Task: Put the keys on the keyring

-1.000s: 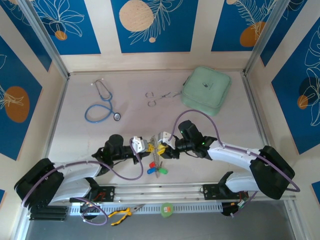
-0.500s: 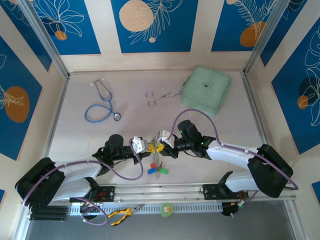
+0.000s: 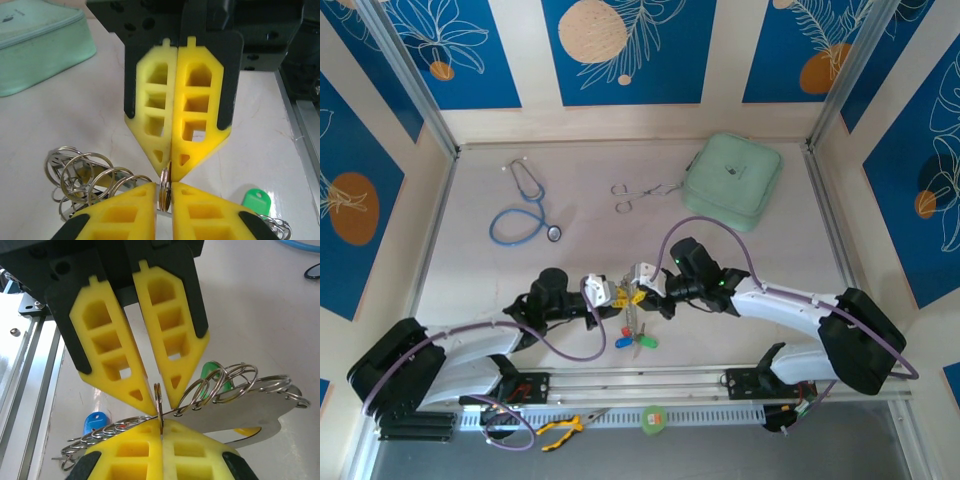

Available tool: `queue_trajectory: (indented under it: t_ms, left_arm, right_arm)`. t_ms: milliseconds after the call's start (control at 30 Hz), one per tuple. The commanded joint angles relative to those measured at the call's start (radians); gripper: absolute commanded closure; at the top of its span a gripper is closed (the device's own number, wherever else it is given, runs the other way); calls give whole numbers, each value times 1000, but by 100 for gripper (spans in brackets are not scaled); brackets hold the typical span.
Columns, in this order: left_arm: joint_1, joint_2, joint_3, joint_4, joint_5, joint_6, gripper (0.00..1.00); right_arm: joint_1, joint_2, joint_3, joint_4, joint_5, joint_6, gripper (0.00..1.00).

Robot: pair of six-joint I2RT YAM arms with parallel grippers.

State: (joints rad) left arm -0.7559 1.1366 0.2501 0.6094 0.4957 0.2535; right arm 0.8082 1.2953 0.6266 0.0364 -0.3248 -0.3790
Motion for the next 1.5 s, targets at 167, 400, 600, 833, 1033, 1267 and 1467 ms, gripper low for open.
queue_trajectory:
  t_ms: [167,400,600,833,1033,1267,1467]
  left_arm:
    - [-5,-36,63,-172,-19,89,87]
    - [-7,-38,90,-229,-14,124,96]
    - [-6,-46,60,-139,18,141,100]
    - [-12,-54,4,5,68,253,100]
    - [-28,-72,-8,31,54,327,100]
    - [-34,-77,-12,40,55,342,100]
    - [-38,-74,-17,41,58,342,100]
  right_arm:
    - [53,32,137,-237,61,-144,100]
    - [83,60,220,-350,110,-190,100]
    - [24,-41,83,-134,17,-89,76]
    - [14,-99,-57,26,-10,-116,70]
    - [55,-107,-104,117,101,-172,72]
    - [80,-116,-123,172,105,-202,76]
    - [90,-126,-135,190,119,-212,80]
